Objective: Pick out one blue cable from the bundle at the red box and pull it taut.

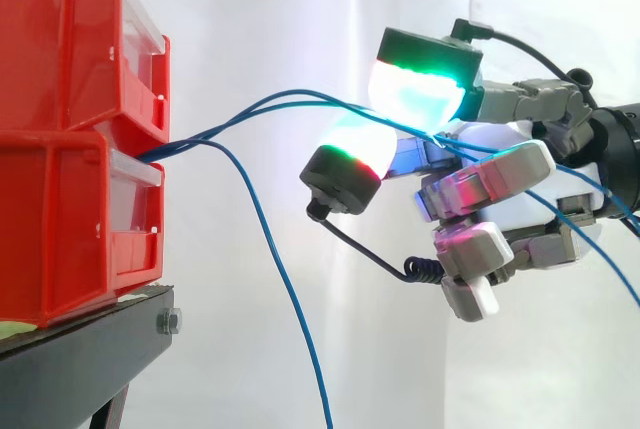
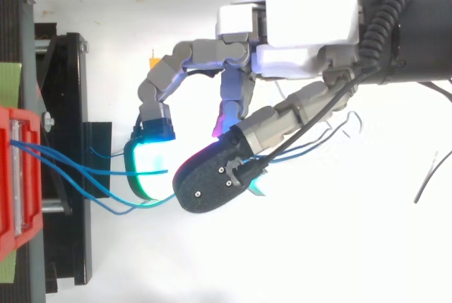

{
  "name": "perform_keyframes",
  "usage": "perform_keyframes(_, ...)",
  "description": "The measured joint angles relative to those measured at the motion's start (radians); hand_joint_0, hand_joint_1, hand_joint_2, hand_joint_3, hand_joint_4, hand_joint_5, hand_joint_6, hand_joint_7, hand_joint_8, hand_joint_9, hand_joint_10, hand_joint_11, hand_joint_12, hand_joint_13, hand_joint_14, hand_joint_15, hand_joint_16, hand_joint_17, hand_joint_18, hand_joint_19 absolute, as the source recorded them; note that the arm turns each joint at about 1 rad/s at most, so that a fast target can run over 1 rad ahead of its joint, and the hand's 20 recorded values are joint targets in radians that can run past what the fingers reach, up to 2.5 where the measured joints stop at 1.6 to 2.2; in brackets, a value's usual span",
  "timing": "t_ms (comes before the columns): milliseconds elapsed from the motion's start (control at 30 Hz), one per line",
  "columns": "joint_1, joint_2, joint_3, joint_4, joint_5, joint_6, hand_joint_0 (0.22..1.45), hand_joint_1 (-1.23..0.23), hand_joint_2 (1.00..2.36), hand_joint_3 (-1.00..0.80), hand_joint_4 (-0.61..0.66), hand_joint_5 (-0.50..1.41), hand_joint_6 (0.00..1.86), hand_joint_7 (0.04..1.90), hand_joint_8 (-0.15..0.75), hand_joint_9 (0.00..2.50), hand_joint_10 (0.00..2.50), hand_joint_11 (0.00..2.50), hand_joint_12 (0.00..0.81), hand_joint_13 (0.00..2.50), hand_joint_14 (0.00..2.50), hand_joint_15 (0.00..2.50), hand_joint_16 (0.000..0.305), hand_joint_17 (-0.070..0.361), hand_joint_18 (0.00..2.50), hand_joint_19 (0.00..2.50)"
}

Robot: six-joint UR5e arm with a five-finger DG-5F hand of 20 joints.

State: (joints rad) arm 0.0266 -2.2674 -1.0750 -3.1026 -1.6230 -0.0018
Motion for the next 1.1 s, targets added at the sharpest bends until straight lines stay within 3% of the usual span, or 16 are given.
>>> perform_keyframes(333,0.001,0.001,0.000,-0.010,0.000,-0.021,0.51,-0.79,1.25,-0.01,-0.34,-0.03,0.82,1.03,0.259,0.82,0.00,0.06,0.411,0.82,0.01,0.26,0.061,0.138,0.94,0.35)
perform_keyframes(467,0.001,0.001,0.000,-0.020,0.012,-0.057,0.50,-0.78,1.29,-0.02,-0.33,-0.03,0.81,1.04,0.261,0.68,0.00,0.00,0.417,0.80,0.01,0.27,0.062,0.139,0.91,0.36)
perform_keyframes(700,0.001,0.001,-0.001,-0.027,0.071,-0.076,0.50,-0.77,1.29,-0.03,-0.31,-0.03,0.80,1.06,0.279,0.68,0.00,0.03,0.425,0.79,0.01,0.30,0.063,0.142,0.90,0.39)
perform_keyframes(833,0.003,0.001,-0.010,-0.025,0.087,-0.075,0.51,-0.77,1.25,-0.04,-0.29,-0.04,0.80,1.04,0.312,0.87,0.00,0.17,0.435,0.83,0.01,0.33,0.063,0.143,0.90,0.39)
perform_keyframes(1100,0.005,0.001,-0.100,0.053,0.101,-0.051,0.54,-0.77,1.13,-0.03,-0.25,-0.04,0.81,1.03,0.313,1.17,0.01,0.58,0.436,0.89,0.01,0.40,0.064,0.143,0.91,0.41)
